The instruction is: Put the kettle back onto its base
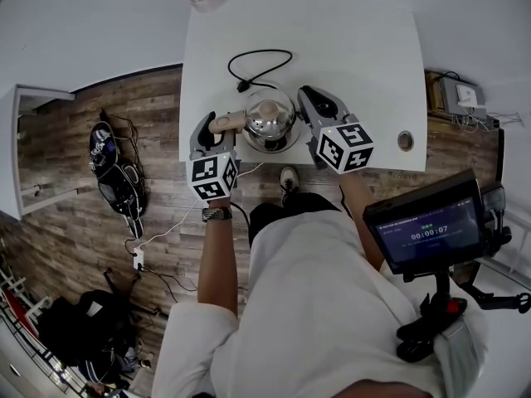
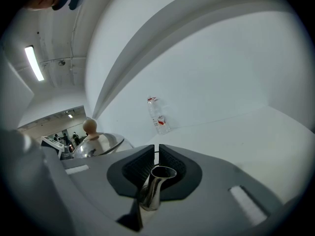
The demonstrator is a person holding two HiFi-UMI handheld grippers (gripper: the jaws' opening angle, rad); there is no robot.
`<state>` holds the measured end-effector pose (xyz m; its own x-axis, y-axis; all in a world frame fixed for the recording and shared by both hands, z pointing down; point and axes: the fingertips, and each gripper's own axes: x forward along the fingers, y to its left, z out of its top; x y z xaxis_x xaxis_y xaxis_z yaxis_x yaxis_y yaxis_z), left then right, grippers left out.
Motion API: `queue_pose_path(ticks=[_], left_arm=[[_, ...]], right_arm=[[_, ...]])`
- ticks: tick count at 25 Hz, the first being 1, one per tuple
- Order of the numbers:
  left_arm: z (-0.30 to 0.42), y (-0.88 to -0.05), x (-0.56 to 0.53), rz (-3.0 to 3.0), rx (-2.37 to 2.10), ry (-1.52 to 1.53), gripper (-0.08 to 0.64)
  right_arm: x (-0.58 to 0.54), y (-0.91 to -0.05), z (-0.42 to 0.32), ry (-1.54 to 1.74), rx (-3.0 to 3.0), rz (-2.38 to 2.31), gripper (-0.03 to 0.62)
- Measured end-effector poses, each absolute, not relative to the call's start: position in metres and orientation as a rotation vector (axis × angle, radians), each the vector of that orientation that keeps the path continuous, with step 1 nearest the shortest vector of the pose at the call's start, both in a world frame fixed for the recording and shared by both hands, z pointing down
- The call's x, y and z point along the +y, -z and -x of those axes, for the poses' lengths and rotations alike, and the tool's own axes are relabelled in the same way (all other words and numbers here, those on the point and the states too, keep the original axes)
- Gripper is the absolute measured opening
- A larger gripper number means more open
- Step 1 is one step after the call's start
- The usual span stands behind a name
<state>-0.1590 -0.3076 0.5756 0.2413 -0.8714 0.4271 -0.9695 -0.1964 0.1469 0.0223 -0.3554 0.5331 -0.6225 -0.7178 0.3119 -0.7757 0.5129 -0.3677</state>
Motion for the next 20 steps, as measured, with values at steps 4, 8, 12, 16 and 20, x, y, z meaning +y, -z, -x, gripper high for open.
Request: queue_pose_path(ticks=[4, 8, 12, 16, 20], left_arm=[[0.158, -0.582, -0.305, -2.131, -1.676, -0.379, 0.152], [0.157, -0.584, -0.304, -2.12, -1.682, -0.388, 0.155], [0.162, -0.587, -0.304, -2.088, -1.707, -0.416, 0.193], [0.163, -0.59, -0.303, -2.089, -1.7, -0.456, 0.213], [0.161, -0.596, -0.3, -2.088, -1.685, -0.475, 0.216]], right_arm=[[-0.354, -0.535, -0.022, -0.721, -2.618, -1.298, 0.023], [-0.354, -0.534, -0.024, -0.7, -2.62, -1.311, 0.026], [-0.354, -0.528, -0.021, -0.646, -2.647, -1.278, 0.043], [-0.355, -0.528, -0.024, -0.614, -2.641, -1.275, 0.074], [-0.354, -0.533, -0.031, -0.617, -2.62, -1.287, 0.087]])
